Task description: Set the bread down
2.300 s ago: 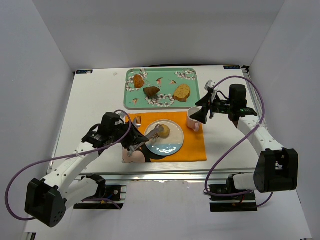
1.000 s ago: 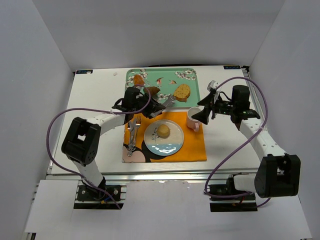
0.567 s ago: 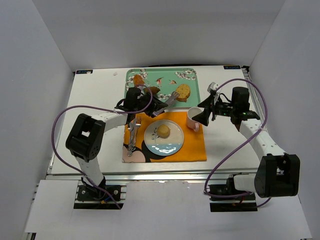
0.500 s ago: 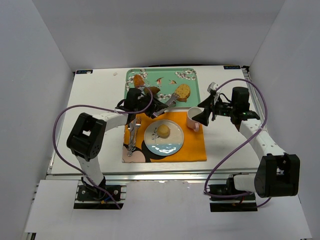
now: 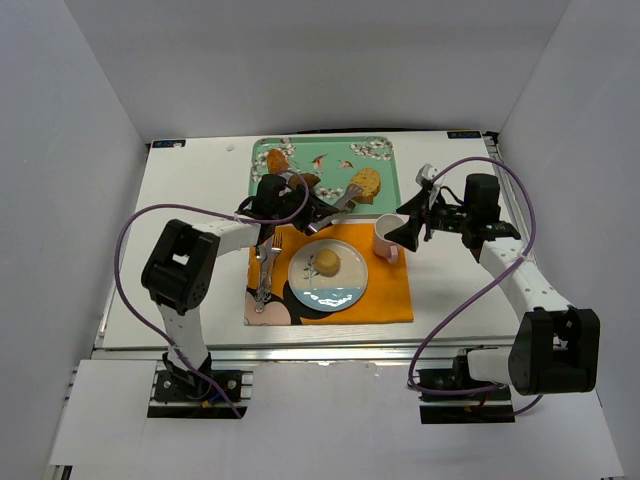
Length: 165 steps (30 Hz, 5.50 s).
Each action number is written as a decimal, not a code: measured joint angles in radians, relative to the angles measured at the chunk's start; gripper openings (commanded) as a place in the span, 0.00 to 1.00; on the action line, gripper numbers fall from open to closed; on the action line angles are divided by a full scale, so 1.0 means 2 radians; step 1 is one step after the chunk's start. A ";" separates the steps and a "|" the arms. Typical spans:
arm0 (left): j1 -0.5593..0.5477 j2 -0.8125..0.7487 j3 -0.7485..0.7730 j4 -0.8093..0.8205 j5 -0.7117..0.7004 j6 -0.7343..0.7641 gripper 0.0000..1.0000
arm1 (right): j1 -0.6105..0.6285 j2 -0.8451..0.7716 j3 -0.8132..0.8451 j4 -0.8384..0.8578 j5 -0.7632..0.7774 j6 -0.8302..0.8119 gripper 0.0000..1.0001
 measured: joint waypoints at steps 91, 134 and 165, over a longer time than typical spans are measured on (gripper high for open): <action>-0.003 -0.249 -0.137 -0.033 0.028 0.007 0.00 | -0.016 0.000 -0.009 0.010 -0.011 -0.001 0.89; -0.027 -0.483 -0.233 -0.344 0.054 0.096 0.37 | -0.018 0.008 0.002 0.007 -0.023 -0.002 0.89; -0.027 -0.529 -0.219 -0.391 0.052 0.102 0.38 | -0.018 0.008 0.002 0.007 -0.024 -0.002 0.89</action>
